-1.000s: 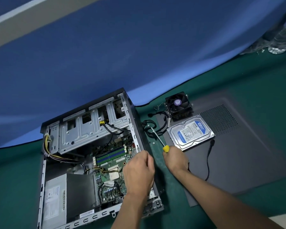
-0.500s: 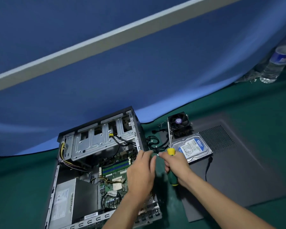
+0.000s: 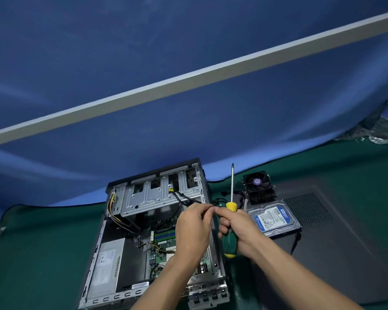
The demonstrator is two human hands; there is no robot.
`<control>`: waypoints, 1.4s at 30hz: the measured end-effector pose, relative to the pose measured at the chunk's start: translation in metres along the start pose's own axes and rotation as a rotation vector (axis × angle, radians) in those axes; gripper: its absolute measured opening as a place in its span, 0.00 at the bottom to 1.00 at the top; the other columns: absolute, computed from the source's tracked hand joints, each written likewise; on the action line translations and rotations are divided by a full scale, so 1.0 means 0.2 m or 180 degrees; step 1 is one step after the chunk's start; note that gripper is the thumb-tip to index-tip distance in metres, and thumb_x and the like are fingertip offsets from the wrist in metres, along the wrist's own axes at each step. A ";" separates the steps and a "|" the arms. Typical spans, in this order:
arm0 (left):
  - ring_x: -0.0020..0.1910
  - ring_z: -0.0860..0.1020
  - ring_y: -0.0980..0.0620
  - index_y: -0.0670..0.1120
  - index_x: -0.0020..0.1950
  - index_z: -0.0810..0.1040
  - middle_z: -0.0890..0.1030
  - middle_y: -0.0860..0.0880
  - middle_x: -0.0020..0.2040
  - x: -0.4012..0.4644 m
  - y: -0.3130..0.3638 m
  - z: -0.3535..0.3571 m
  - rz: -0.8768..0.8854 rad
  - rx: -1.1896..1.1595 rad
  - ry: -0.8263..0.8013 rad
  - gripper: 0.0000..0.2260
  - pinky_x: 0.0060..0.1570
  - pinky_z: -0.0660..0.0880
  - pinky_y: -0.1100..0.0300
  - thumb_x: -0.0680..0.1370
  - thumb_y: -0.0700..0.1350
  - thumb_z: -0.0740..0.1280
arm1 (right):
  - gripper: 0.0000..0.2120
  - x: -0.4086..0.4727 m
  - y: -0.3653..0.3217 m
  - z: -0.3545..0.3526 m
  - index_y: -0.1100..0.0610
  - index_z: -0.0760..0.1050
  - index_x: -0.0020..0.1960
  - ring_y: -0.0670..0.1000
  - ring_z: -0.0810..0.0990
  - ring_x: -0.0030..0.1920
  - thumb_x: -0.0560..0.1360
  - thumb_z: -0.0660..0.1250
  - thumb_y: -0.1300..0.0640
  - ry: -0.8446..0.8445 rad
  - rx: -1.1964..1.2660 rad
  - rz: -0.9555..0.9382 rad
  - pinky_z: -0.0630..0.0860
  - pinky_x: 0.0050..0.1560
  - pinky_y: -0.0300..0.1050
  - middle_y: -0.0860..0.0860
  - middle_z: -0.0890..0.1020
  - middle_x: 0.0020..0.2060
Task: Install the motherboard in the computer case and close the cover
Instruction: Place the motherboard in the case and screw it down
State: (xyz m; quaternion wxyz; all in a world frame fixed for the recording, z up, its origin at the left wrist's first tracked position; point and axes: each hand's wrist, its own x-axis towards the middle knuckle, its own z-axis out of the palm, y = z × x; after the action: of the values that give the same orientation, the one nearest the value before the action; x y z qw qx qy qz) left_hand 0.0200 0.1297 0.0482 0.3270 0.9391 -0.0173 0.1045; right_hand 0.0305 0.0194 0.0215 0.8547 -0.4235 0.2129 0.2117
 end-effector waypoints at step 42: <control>0.41 0.82 0.43 0.34 0.46 0.76 0.81 0.37 0.41 0.02 -0.34 -0.39 -0.3063 -0.3763 0.0906 0.04 0.35 0.81 0.55 0.78 0.35 0.64 | 0.19 -0.05 0.02 0.09 0.35 0.72 0.64 0.37 0.72 0.29 0.74 0.67 0.40 -0.0346 -0.4867 -0.1400 0.66 0.34 0.33 0.38 0.81 0.53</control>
State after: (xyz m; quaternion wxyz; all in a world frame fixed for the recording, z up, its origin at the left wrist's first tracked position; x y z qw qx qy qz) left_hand 0.0166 0.2317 0.0665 0.7823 0.4902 0.3818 0.0440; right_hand 0.0229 0.0342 0.0335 0.3587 -0.9139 -0.1218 0.1459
